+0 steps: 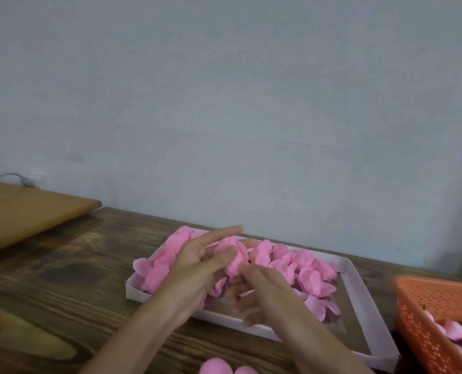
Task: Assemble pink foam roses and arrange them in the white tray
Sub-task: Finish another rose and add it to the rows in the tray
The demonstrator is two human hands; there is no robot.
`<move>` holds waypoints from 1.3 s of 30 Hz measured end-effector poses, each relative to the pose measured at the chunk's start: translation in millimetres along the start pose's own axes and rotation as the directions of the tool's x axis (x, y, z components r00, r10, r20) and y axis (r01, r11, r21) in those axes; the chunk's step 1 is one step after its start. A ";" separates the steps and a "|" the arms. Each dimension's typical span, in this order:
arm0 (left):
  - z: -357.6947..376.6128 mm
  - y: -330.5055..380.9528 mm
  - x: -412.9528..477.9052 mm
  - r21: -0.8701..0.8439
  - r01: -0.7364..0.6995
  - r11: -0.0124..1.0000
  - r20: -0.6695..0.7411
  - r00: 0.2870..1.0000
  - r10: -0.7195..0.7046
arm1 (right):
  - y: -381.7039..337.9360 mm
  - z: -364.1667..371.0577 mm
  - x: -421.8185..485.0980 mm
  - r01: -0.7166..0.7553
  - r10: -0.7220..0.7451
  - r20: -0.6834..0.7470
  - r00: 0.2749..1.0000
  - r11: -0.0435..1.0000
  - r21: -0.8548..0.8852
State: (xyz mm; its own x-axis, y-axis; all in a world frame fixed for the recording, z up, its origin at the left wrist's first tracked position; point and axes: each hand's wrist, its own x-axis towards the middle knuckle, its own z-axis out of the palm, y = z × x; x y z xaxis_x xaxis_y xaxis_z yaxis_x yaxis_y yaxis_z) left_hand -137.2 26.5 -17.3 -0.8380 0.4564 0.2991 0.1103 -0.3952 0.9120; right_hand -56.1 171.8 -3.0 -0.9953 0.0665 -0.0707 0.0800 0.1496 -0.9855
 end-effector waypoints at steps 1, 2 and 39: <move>-2.7 -1.0 1.5 0.022 0.004 1.000 -0.026 1.000 -0.003 | 3.9 -2.5 -0.9 0.114 -0.127 -0.053 0.991 0.975 -0.193; -5.9 -2.3 2.4 0.063 0.010 0.998 -0.056 0.998 -0.007 | 6.9 -5.9 -1.6 0.211 -0.245 -0.055 0.968 0.912 -0.350; -0.2 -37.9 -0.6 0.976 0.123 0.181 -0.144 0.984 0.107 | 61.3 -24.2 37.8 0.333 -0.234 0.248 0.940 0.479 -0.812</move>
State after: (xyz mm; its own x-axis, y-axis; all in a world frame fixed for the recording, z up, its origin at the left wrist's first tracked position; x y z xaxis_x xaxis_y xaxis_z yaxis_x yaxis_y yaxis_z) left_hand -141.0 41.0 -52.1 -0.8896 0.2920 0.3512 0.4383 0.7623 0.4763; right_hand -87.5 207.3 -62.4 -0.9680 -0.2170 0.1256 -0.2487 0.8947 -0.3709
